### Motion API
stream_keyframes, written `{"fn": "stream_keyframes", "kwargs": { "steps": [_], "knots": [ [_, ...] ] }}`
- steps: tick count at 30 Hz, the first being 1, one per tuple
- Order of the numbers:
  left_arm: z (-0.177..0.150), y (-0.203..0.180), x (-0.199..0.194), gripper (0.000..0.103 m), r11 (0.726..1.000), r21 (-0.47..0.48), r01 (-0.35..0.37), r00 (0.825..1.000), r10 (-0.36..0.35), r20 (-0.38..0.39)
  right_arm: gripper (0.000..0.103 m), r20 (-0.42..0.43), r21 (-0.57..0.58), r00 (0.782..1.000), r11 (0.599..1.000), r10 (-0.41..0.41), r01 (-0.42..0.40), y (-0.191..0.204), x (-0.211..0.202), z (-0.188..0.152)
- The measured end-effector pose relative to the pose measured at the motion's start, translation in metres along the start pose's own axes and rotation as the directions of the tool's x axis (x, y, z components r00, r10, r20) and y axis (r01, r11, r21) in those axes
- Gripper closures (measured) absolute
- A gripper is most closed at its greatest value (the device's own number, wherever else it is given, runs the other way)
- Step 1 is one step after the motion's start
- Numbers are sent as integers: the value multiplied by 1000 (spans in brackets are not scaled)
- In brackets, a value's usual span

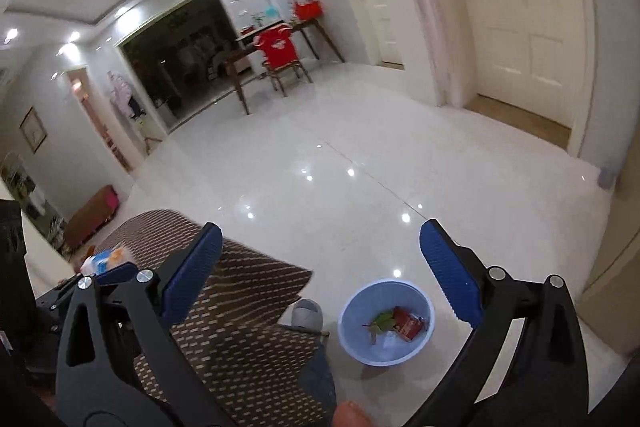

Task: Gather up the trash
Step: 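Move both open tools back over the trash pile on the table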

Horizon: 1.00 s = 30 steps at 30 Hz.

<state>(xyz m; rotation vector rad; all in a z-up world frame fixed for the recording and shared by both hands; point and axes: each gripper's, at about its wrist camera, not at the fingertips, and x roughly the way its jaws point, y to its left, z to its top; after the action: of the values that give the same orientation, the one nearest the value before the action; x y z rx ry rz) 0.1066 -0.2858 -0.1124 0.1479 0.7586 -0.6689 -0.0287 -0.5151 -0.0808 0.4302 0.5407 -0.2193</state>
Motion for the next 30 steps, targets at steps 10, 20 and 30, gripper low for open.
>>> {"fn": "stream_keyframes", "kwargs": {
  "steps": [10, 20, 30],
  "knots": [
    [-32, 52, -78, 10, 993, -71, -93, 988, 101, 119, 6, -55, -184, 992, 975, 113, -121, 105, 1, -17],
    [-84, 133, -140, 10, 948, -201, -246, 949, 278, 149, 6, -172, -294, 949, 906, 263, -304, 208, 28, -58],
    [-134, 207, -157, 10, 884, -349, -310, 934, 353, 64, 14, -333, -476, 886, 753, 323, -454, 313, 75, -111]
  ]
}}
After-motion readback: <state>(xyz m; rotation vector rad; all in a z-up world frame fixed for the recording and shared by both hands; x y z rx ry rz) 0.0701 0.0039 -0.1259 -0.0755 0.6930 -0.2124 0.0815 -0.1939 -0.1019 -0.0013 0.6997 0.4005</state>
